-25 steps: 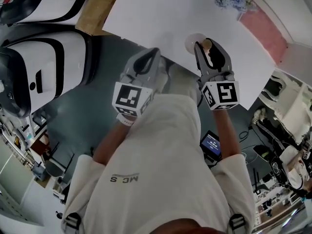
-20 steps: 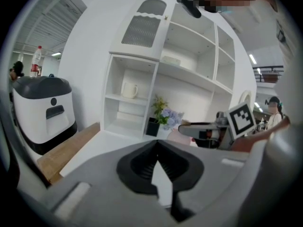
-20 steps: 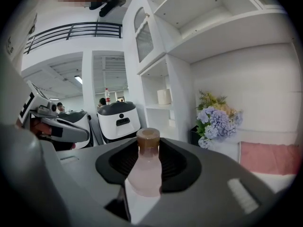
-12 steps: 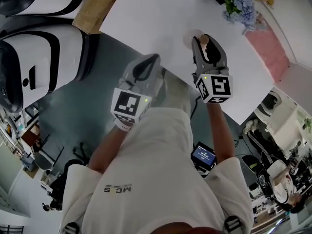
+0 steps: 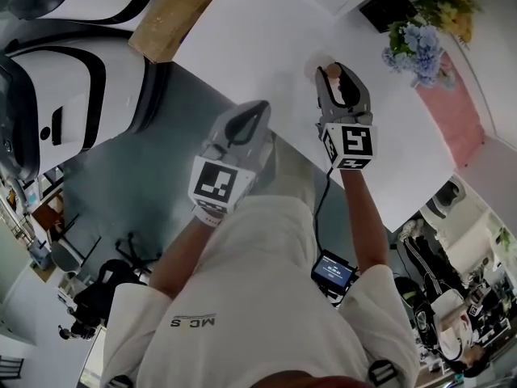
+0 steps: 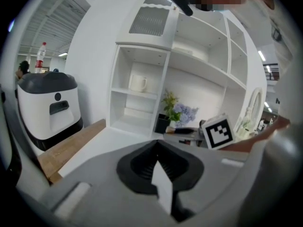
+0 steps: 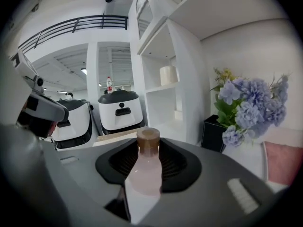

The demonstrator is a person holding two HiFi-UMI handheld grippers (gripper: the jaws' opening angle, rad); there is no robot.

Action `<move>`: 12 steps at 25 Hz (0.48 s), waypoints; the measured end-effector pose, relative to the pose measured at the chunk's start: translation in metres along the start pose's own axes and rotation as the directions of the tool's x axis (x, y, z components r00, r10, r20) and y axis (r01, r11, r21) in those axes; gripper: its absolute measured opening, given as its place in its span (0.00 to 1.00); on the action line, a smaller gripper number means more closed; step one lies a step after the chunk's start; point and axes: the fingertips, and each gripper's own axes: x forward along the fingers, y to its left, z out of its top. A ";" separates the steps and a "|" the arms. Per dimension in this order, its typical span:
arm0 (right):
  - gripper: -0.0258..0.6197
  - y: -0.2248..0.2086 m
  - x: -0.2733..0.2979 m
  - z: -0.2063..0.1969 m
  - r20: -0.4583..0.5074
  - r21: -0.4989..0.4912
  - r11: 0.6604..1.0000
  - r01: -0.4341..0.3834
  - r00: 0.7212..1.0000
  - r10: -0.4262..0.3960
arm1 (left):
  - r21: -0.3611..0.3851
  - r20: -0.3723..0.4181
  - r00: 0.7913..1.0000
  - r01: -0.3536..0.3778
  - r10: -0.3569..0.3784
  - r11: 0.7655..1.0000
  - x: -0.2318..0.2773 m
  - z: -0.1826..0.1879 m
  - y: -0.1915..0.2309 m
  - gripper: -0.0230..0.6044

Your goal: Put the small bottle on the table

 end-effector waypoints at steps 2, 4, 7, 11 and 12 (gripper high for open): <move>0.25 0.002 0.011 -0.007 -0.012 -0.005 1.000 -0.015 1.000 0.015 | -0.008 -0.003 1.000 -0.007 0.007 1.000 0.004 -0.002 0.004 0.04; 0.25 0.005 0.021 -0.014 -0.025 -0.009 0.999 -0.031 0.999 0.031 | -0.011 -0.008 1.000 -0.008 0.008 1.000 0.008 -0.005 0.007 0.04; 0.25 0.012 0.036 -0.022 -0.035 -0.020 0.998 -0.059 0.998 0.058 | -0.016 -0.004 1.000 -0.011 0.011 1.000 0.012 -0.010 0.011 0.04; 0.25 0.023 0.052 -0.035 -0.048 -0.032 0.995 -0.097 0.994 0.096 | -0.036 -0.017 1.000 -0.022 0.021 0.999 0.021 -0.019 0.016 0.04; 0.25 0.026 0.055 -0.037 -0.052 -0.036 0.994 -0.104 0.993 0.102 | -0.030 -0.024 0.999 -0.025 0.024 0.999 0.021 -0.023 0.017 0.04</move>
